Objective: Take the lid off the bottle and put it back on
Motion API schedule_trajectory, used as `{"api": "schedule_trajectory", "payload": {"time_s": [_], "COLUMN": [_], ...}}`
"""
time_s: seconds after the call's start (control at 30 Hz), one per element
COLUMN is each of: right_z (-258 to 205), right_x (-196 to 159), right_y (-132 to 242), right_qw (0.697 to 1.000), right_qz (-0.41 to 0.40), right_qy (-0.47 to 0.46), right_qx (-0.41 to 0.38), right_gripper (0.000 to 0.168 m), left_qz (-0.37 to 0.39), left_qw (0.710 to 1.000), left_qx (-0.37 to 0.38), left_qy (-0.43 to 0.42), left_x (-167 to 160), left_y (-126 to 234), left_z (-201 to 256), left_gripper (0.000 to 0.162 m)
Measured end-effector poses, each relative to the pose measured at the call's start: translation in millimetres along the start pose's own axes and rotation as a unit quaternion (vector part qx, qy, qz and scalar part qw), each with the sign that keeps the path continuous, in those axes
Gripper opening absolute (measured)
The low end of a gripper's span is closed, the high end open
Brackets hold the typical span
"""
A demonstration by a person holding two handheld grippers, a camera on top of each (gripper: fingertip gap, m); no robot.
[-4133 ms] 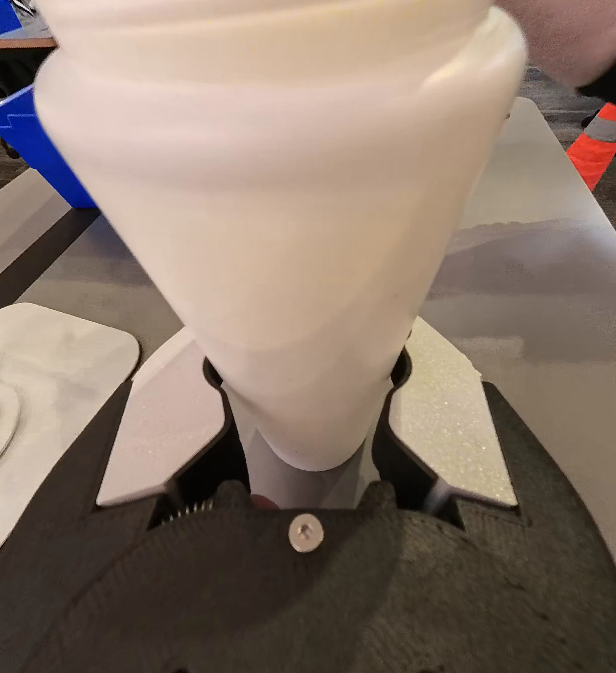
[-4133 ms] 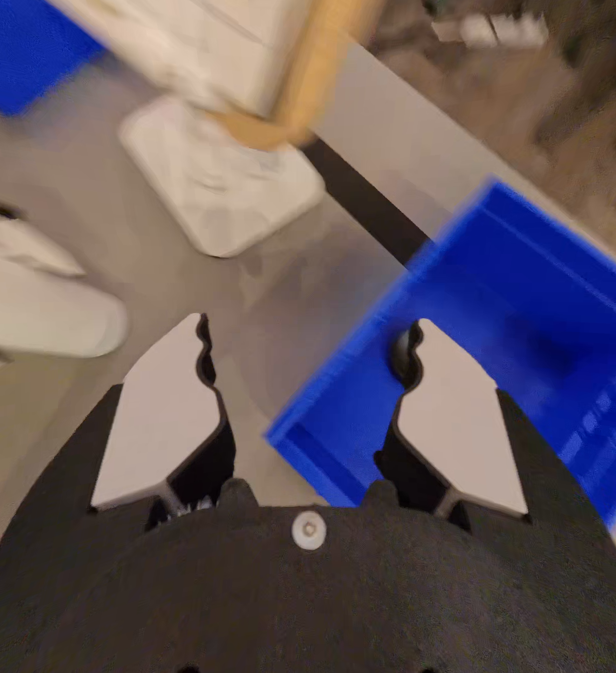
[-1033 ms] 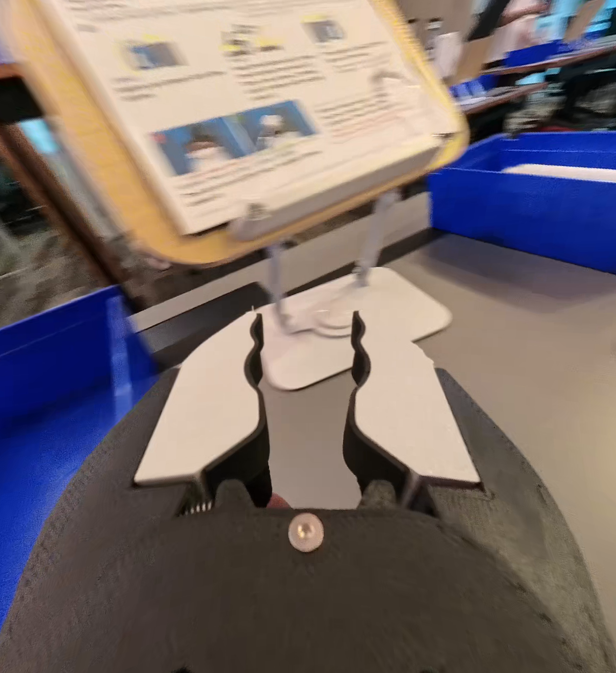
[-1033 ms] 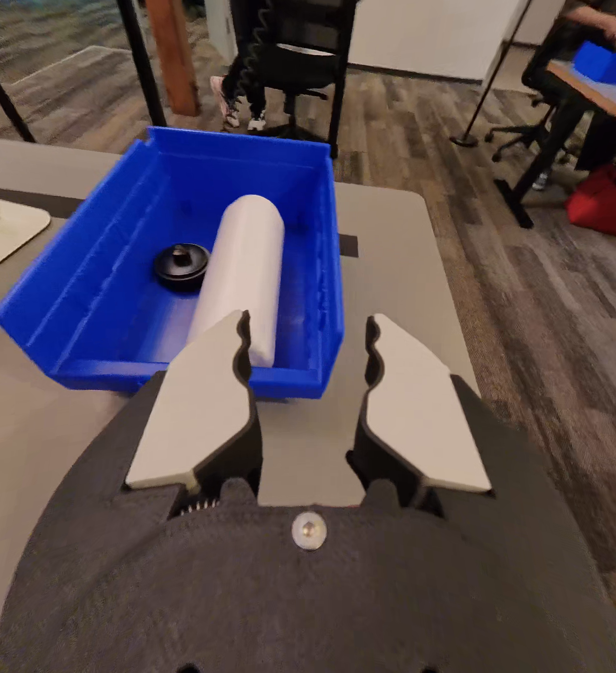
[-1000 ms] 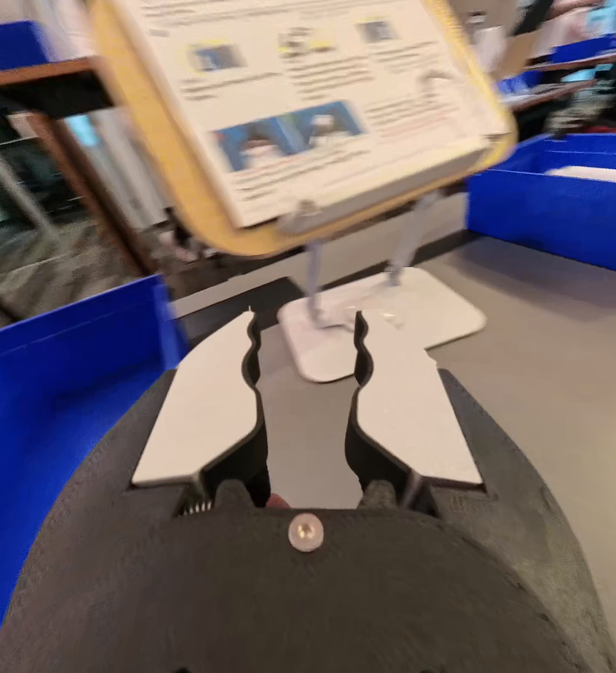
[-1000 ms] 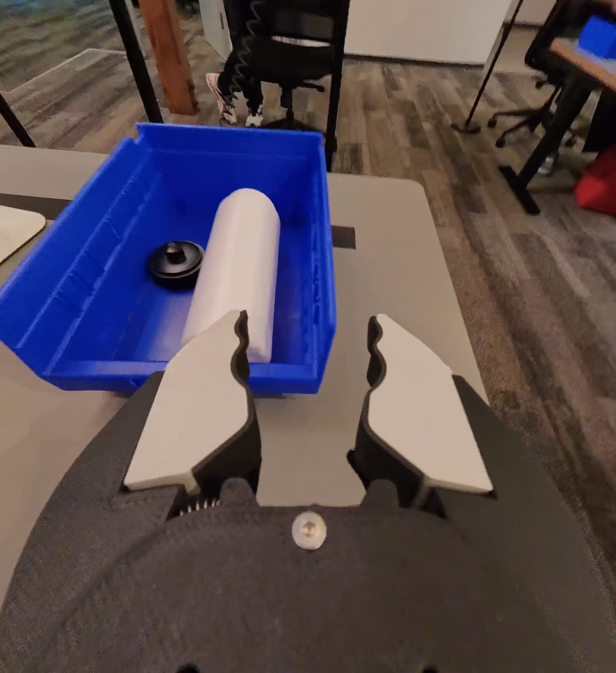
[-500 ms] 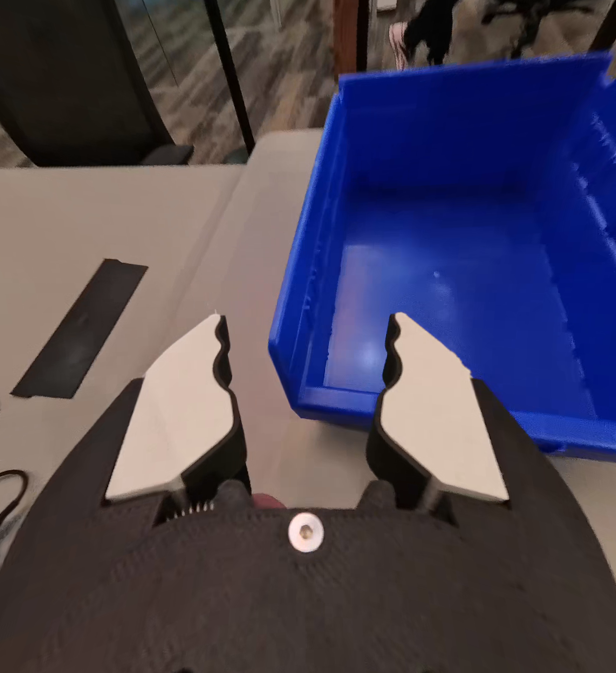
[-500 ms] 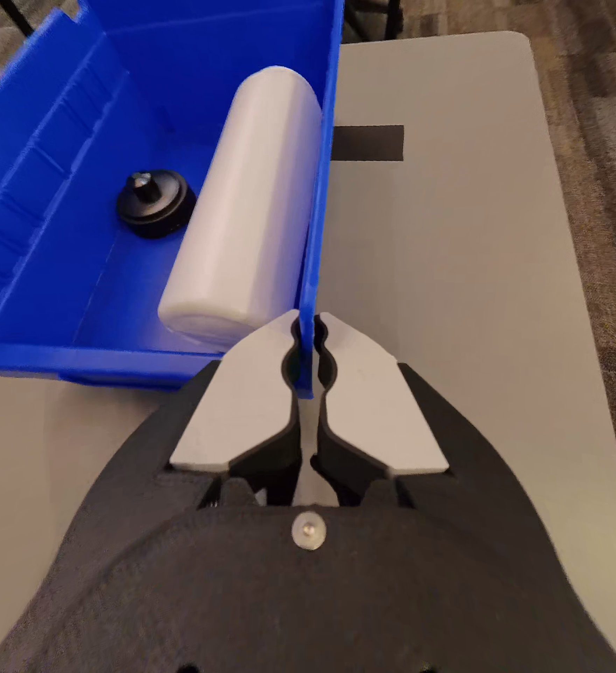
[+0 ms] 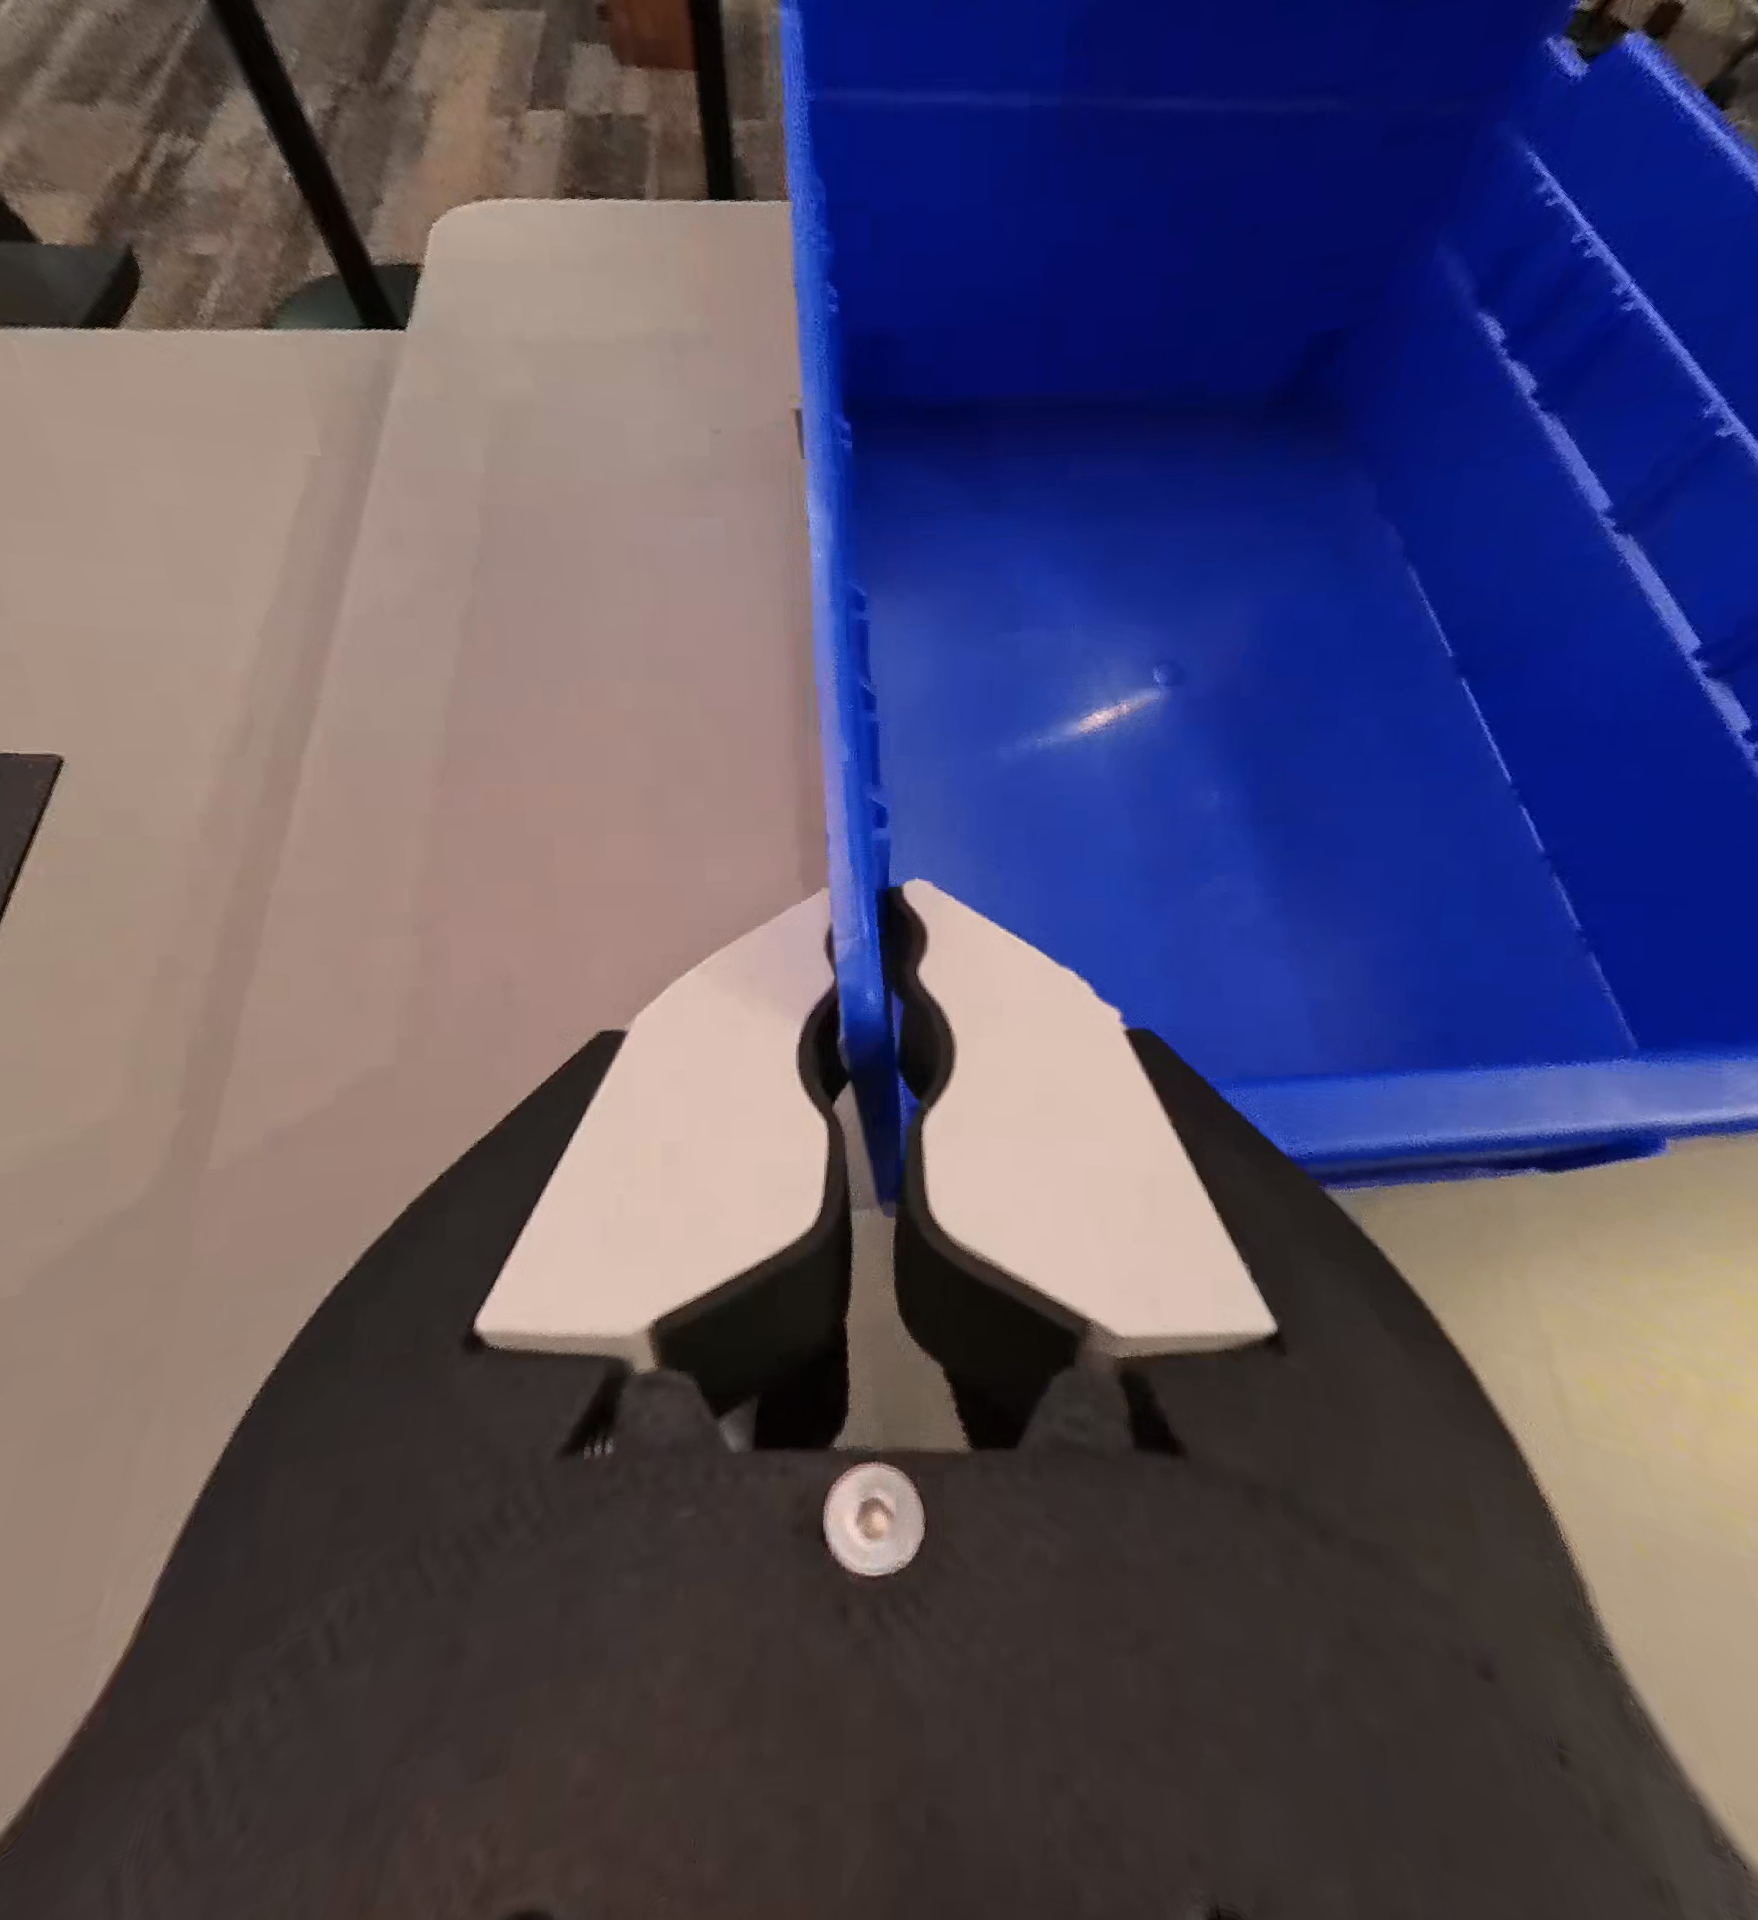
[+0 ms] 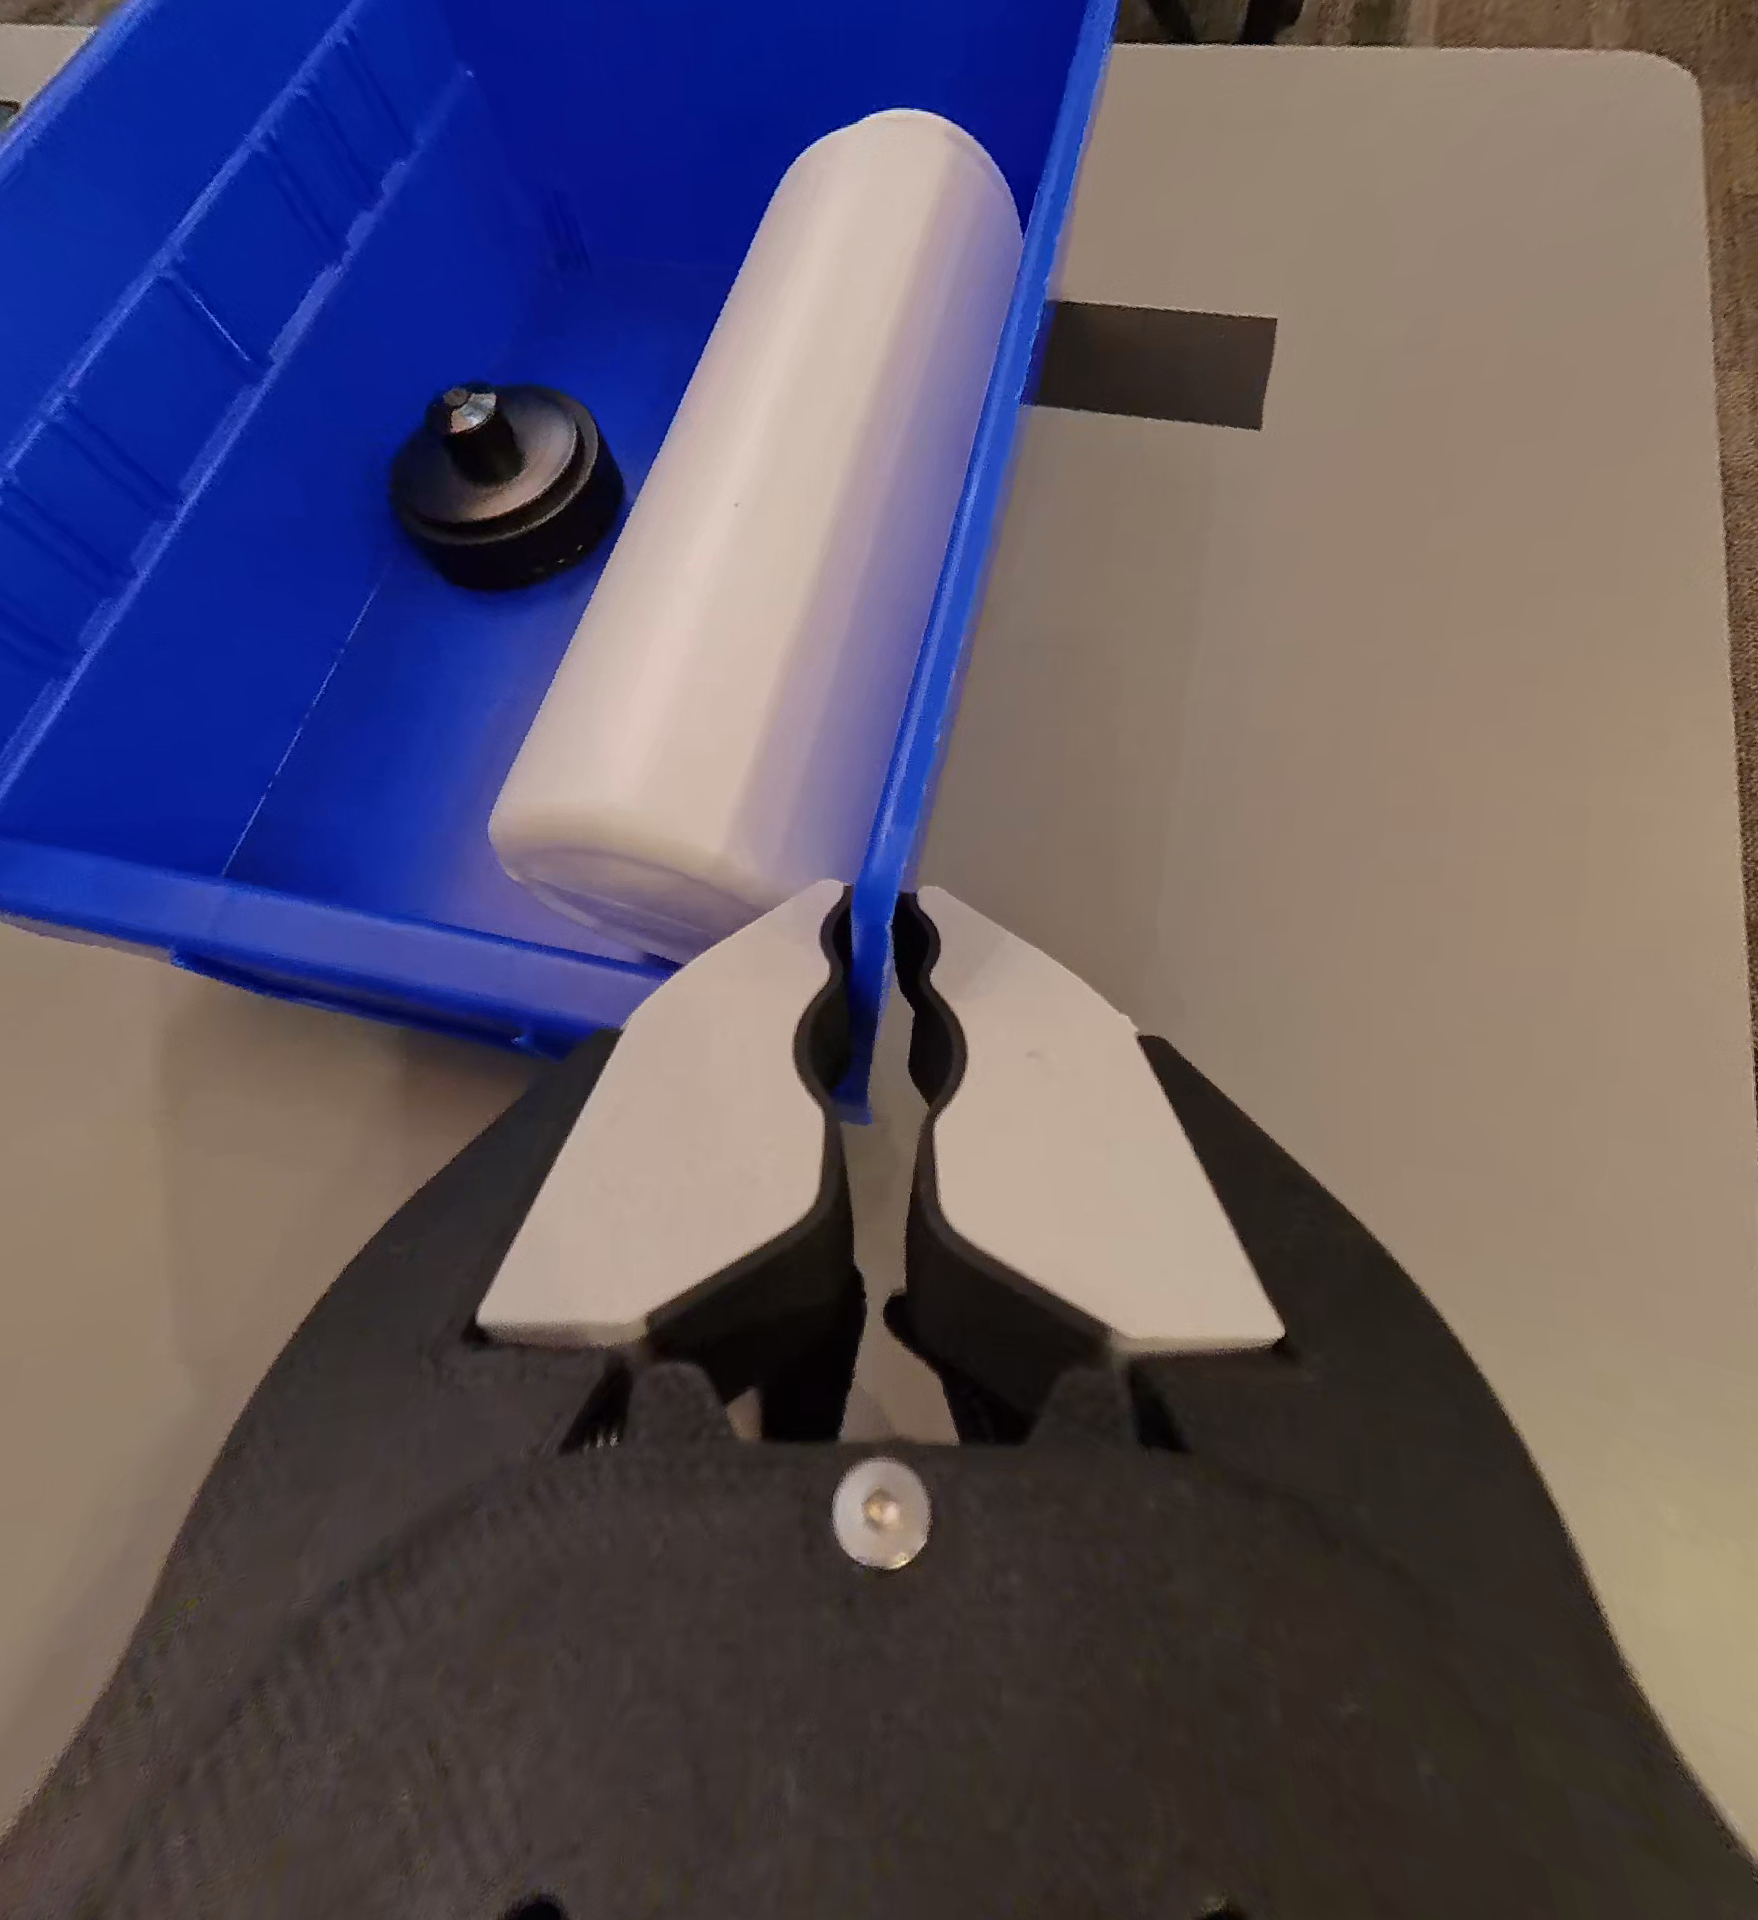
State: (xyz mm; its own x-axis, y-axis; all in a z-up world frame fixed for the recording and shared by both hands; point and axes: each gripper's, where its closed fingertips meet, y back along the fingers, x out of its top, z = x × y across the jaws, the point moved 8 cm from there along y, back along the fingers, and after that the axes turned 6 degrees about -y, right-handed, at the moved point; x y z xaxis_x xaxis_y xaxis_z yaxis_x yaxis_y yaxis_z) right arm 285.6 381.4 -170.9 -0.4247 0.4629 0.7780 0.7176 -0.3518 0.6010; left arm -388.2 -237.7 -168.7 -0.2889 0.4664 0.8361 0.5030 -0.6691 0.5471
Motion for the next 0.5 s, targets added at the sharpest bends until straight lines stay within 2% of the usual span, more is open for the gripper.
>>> {"api": "schedule_trajectory", "payload": {"time_s": [0.23,0.5], "right_z": [-6.1,-20.0], "right_x": [-12.4,-35.1], "right_y": [15.5,42.6], "right_qw": [0.999,0.991], "right_qz": [-0.015,-0.047], "right_qy": [0.025,0.073], "right_qx": [0.03,0.103], "right_gripper": [0.007,0.007], "left_qz": [-0.002,-0.021], "left_qw": [0.997,0.974], "left_qx": [-0.071,-0.207], "left_qy": [-0.037,-0.091], "left_x": [-20.4,-52.3], "left_y": [30.5,81.9], "left_z": [-9.1,-10.2], "left_gripper": [0.004,0.003]}}
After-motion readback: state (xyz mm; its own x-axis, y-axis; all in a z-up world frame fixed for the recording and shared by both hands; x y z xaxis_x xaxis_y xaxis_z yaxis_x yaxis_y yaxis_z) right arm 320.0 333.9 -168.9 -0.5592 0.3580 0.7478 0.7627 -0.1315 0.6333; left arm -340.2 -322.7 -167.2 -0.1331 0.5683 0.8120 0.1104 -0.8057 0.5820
